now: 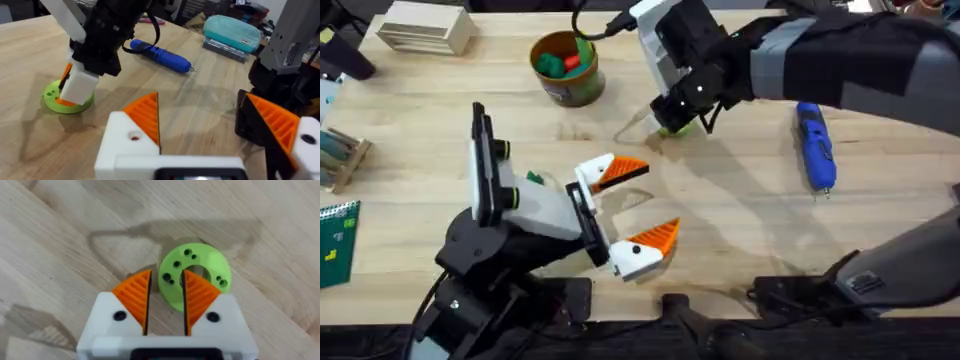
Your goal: Pick up the gripper from the table and insert it into the empty holder that is missing its gripper. Then pick up a screw, insert it into the mounting hole, and use the screwdriver to tighten it. Finally, clean up the table by picking up the vegetable and placing it into the bucket.
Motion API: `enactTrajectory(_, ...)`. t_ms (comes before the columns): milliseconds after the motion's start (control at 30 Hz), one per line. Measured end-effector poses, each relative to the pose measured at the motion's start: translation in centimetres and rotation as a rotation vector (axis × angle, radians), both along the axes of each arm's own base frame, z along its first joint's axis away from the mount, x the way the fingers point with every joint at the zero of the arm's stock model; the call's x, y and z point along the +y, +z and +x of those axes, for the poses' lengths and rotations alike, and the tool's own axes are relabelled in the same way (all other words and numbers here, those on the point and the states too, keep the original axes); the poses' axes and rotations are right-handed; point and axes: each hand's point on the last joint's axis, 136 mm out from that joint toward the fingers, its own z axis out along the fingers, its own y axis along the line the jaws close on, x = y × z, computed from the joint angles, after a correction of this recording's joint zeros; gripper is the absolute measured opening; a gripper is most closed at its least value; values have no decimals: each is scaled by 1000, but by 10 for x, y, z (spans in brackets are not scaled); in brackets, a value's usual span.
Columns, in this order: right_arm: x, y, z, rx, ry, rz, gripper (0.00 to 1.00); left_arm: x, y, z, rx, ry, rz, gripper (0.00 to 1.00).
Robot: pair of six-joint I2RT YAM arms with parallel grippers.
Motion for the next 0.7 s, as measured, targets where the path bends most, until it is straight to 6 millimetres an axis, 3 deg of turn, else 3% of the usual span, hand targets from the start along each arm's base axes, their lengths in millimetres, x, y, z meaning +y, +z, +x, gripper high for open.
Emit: enactTrajectory(700, 1, -11, 0, 18, 2, -8, 306, 0, 0, 0, 0, 0, 0, 987)
